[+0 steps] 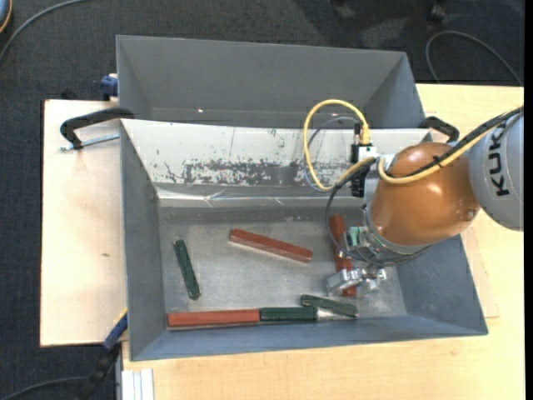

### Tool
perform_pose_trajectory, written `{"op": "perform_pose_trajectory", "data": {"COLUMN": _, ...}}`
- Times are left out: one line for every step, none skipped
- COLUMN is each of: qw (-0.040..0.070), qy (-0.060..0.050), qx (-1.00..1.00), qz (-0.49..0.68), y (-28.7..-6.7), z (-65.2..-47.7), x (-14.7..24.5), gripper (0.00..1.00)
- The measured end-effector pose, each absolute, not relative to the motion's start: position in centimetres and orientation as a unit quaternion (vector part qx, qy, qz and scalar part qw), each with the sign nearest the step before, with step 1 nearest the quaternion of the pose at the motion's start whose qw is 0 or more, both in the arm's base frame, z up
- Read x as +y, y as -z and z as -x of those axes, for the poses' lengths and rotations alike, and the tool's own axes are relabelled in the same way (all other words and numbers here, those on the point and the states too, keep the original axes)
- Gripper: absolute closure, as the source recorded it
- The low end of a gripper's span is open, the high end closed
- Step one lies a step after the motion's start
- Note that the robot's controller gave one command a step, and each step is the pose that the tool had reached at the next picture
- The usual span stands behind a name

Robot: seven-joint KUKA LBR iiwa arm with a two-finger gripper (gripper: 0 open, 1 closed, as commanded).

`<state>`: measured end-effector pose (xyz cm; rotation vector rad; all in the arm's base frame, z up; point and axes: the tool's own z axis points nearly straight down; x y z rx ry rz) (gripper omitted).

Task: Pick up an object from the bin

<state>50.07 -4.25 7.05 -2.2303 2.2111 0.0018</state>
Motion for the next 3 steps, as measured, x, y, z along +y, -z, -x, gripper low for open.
{"op": "perform_pose_trajectory", "data": {"qw": 0.001, "qy": -0.001, "qx": 0.704, "qz": 0.710, "y": -7.04, "z": -50.07, "x": -4.25, "gripper": 1.00}}
{"op": "perform_pose_trajectory", "data": {"qw": 0.001, "qy": -0.001, "qx": 0.704, "qz": 0.710, "y": -7.04, "z": -50.07, "x": -4.25, "gripper": 1.00}}
{"op": "perform_pose_trajectory", "data": {"qw": 0.001, "qy": -0.001, "qx": 0.704, "qz": 0.710, "y": -7.04, "z": -50.07, "x": -4.25, "gripper": 1.00}}
